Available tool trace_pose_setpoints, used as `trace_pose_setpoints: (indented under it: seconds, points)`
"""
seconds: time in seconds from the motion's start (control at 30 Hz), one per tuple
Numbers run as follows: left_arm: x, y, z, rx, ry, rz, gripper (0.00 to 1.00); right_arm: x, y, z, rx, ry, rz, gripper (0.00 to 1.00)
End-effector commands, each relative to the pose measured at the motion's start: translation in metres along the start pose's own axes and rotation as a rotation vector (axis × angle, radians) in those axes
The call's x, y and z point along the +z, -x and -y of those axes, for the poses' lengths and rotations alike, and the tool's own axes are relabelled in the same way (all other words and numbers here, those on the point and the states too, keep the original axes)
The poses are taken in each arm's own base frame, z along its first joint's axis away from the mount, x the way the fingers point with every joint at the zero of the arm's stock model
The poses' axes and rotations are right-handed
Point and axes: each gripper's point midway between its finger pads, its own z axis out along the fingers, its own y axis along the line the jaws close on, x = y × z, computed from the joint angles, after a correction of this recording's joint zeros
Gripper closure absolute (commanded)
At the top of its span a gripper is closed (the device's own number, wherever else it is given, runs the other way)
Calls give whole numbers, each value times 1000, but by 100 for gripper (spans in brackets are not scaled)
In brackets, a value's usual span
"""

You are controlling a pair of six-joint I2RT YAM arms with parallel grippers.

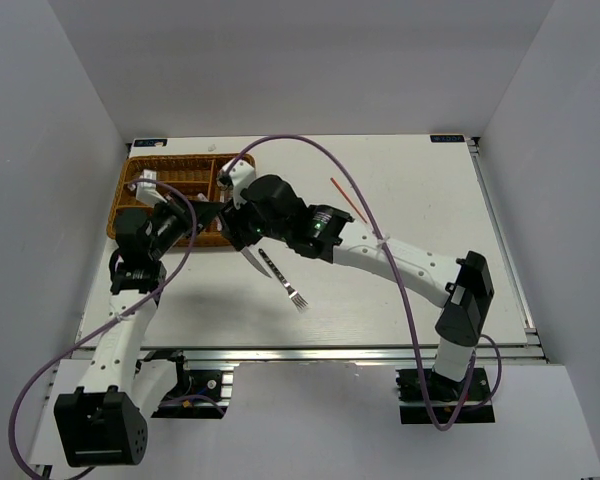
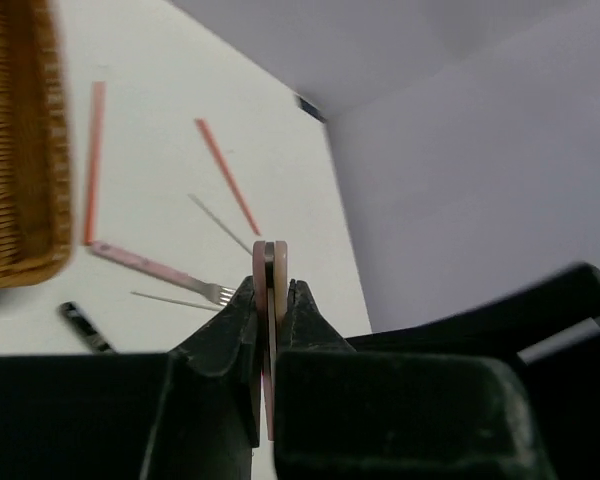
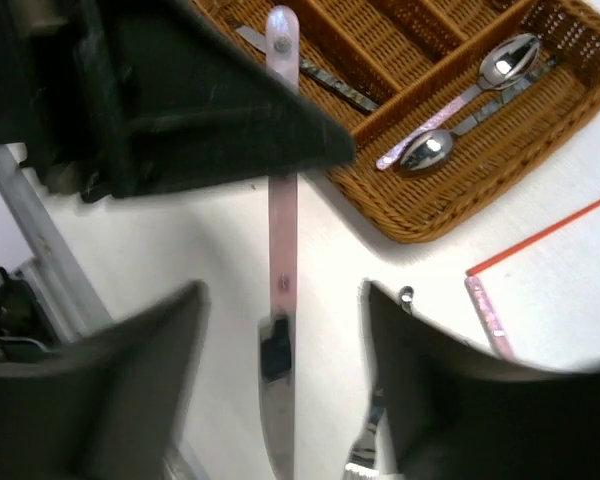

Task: Sort the eating utensils into containers

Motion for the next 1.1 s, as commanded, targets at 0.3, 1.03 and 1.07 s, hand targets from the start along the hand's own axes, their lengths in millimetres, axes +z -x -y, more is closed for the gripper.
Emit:
trace_pose_setpoints:
  seconds: [0.3, 1.03, 1.07]
  points:
    - [-57, 111, -205, -323, 757, 364, 100, -87, -6, 105, 131, -237, 129, 11]
    - [-51, 183, -301, -437, 899, 528, 90, -107, -65, 149, 198, -268, 83, 11]
    - [-50, 182, -301, -436, 896, 529, 87, -106, -64, 149, 199, -268, 83, 11]
